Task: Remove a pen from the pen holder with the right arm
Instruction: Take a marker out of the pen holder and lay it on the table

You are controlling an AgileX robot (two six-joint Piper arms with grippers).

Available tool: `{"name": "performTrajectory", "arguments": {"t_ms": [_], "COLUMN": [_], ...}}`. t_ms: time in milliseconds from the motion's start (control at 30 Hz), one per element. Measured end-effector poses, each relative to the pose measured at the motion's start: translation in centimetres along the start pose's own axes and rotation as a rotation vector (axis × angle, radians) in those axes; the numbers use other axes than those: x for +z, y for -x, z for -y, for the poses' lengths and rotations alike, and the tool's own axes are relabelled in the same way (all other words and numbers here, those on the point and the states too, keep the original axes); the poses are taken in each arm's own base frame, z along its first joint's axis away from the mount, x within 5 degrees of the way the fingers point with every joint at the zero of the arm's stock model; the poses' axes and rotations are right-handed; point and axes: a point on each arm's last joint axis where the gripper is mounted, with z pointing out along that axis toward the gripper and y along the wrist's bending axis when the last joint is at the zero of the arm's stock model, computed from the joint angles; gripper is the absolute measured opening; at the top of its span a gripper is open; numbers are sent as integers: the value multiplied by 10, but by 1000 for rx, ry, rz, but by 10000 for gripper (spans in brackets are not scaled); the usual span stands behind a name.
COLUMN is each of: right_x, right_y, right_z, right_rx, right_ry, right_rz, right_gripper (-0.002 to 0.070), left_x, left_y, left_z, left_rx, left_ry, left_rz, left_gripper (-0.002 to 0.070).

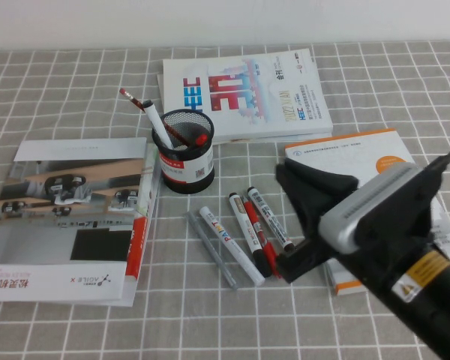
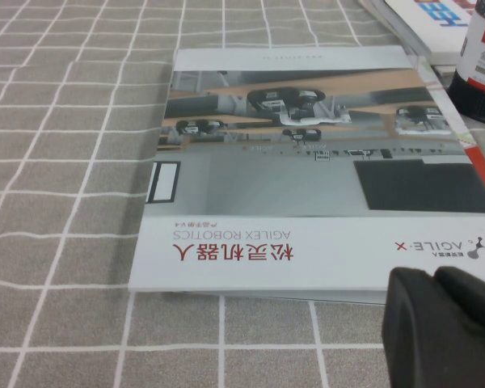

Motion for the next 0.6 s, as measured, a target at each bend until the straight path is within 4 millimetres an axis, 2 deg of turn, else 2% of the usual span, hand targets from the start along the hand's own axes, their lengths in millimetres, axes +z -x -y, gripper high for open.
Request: {"name": "performTrajectory", "arguments": {"t_ms": [133, 333, 433, 600], "right_x": [12, 32, 51, 77], "right_y": [-12, -28, -34, -40], "right_z": [-5, -11, -17, -26], "right_rx": [-17, -32, -45, -55], "right_ry": [15, 16, 42, 65], "right_rz": [72, 82, 73, 74], "right_gripper": [15, 69, 137, 294], "left_x": [0, 0, 0, 0], "left_y": [0, 0, 0, 0], "left_z": [0, 0, 0, 0], "left_rx": [0, 0, 0, 0], "left_ry": [0, 0, 0, 0], "left_rz": [0, 0, 0, 0], "left_gripper": [-3, -3, -3, -3]}}
